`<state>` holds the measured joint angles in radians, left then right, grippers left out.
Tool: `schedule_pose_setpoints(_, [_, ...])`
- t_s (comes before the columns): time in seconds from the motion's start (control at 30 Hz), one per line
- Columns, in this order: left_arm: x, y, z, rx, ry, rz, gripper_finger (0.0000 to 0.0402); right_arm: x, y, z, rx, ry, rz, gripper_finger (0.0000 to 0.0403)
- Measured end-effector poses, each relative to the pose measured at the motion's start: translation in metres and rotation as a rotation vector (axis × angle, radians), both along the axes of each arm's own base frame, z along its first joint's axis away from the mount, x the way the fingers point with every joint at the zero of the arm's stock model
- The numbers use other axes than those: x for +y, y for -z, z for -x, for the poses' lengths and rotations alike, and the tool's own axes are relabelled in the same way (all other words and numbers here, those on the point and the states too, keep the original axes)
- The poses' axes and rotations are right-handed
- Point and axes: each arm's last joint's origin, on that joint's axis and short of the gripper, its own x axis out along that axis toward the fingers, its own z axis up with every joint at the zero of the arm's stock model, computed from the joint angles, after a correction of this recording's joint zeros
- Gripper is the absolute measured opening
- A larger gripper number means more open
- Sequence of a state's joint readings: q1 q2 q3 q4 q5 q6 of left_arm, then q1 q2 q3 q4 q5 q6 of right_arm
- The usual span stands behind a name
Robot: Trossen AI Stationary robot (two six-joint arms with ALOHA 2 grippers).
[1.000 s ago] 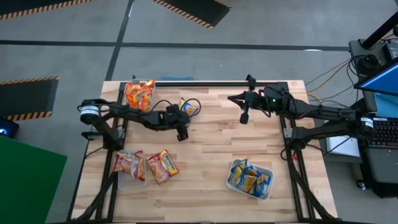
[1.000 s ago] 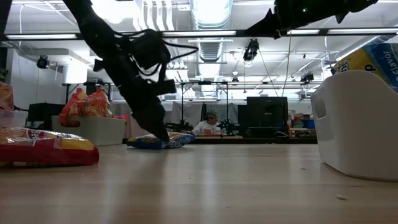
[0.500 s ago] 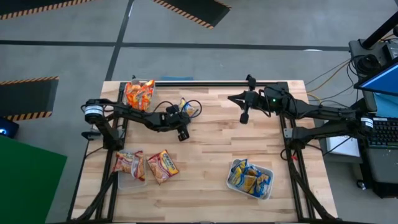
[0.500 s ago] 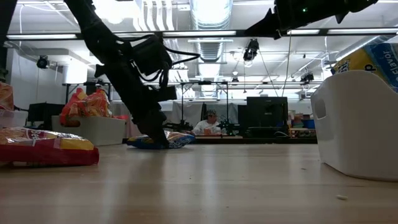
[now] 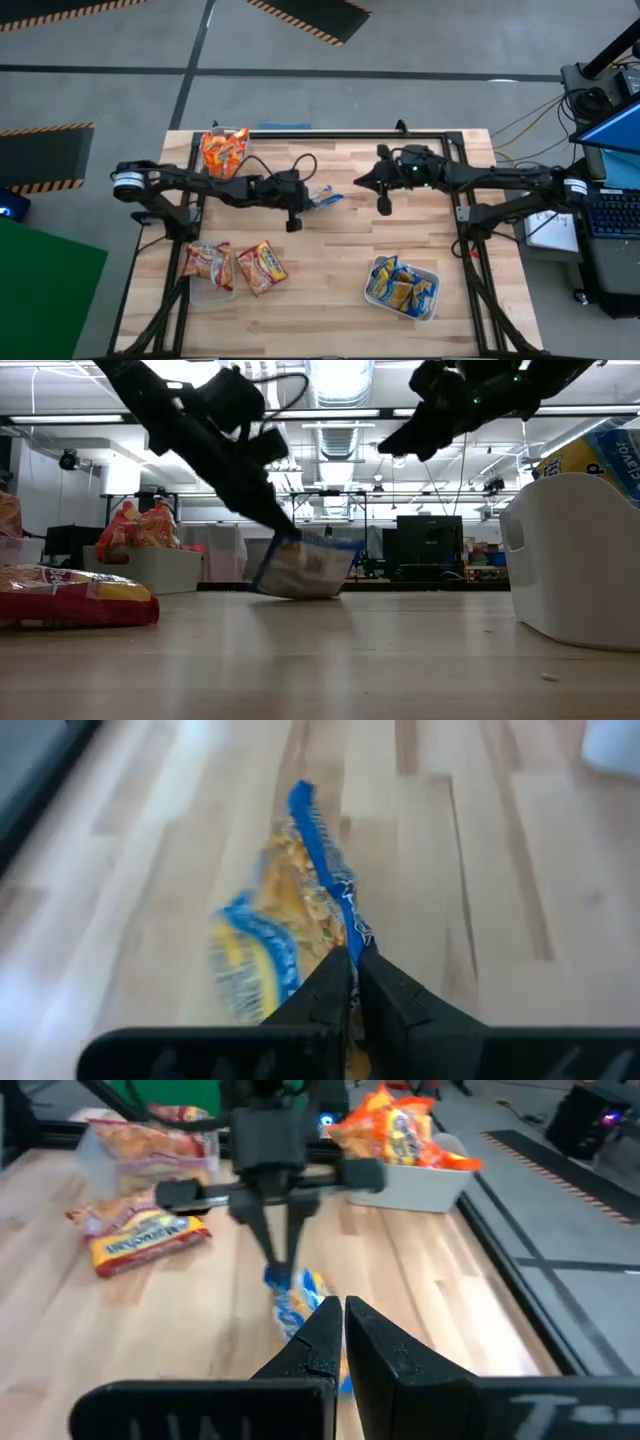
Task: Sort Maruchan noodles
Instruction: Put the blue noodle pack into the white bin
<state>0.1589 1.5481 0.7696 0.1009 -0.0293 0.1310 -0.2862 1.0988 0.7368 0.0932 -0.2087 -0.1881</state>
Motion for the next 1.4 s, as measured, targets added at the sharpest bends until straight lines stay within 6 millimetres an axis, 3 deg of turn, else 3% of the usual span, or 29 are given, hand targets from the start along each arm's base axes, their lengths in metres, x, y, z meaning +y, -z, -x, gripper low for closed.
schedule_pose_setpoints(0.3, [0.000, -0.016, 0.003, -0.069, 0.007, -0.018, 0.0000, 0.013, 0.002, -0.038, 0.020, -0.069, -0.015, 0.0025])
schedule_pose_setpoints(0.63, [0.001, -0.016, 0.002, -0.077, -0.008, -0.023, 0.0000, 0.013, 0.014, -0.085, 0.336, -0.069, -0.065, 0.0135])
schedule_pose_setpoints(1.0, [0.001, -0.017, 0.002, -0.086, -0.012, -0.024, 0.0000, 0.000, 0.047, -0.126, 0.590, 0.068, 0.003, 0.0180])
schedule_pose_setpoints(1.27, [0.001, -0.018, 0.000, -0.109, -0.015, -0.025, 0.0000, -0.002, 0.063, -0.141, 0.629, 0.055, 0.009, 0.0181])
schedule_pose_setpoints(1.4, [0.001, -0.018, 0.000, -0.113, -0.019, -0.020, 0.0000, -0.003, 0.063, -0.141, 0.635, 0.057, 0.007, 0.0135])
